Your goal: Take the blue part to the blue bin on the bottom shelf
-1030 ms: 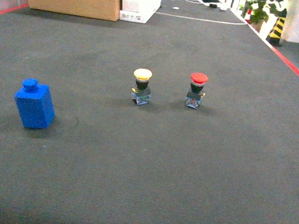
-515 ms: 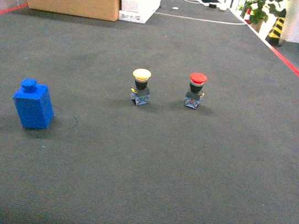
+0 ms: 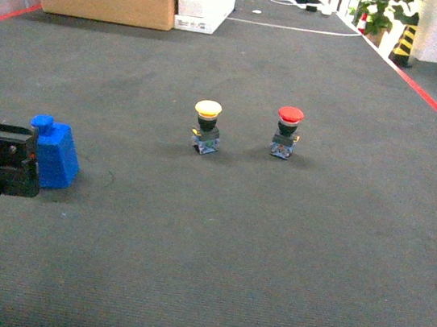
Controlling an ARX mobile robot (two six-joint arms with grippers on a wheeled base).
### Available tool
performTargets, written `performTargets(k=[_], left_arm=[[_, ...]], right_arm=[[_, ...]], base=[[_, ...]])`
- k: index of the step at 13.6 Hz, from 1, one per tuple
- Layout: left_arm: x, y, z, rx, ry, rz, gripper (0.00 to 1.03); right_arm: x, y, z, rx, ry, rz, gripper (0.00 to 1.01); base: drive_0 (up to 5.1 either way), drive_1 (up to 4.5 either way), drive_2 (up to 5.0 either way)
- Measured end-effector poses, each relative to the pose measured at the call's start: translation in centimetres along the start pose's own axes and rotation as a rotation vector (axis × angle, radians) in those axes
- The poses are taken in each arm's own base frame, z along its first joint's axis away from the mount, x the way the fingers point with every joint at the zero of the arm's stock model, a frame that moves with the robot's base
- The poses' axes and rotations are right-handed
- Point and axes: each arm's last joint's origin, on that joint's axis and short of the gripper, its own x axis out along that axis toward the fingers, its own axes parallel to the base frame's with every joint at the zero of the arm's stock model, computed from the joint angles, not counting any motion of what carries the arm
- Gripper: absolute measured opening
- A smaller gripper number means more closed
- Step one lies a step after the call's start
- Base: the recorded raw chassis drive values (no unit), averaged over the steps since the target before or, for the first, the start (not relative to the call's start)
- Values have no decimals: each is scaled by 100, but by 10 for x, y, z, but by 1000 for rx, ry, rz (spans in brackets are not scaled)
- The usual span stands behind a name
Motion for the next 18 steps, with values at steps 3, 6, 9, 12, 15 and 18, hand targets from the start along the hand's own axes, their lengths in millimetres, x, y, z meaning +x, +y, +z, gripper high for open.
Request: performTargets(k=[3, 6, 9, 12, 15, 18], left_arm=[[33, -6, -10, 10, 50, -21, 98], [57, -11, -15, 7, 36, -13, 98], [58, -8, -18, -17, 22, -18, 98], [58, -8, -16, -28, -41, -26, 98], [59, -8, -18, -34, -27, -23, 98], [59, -8, -23, -40, 35, -14, 70]], right_arm=[[0, 0, 0, 0, 0, 0, 98], [0, 0, 0, 0, 0, 0, 98], [0, 0, 0, 0, 0, 0, 98], [0, 0, 0, 0, 0, 0, 98], [0, 0, 0, 0, 0, 0, 98], [0, 0, 0, 0, 0, 0, 98]], base=[[0, 0, 0], [0, 0, 0], [0, 0, 0], [0, 0, 0], [0, 0, 0], [0, 0, 0]])
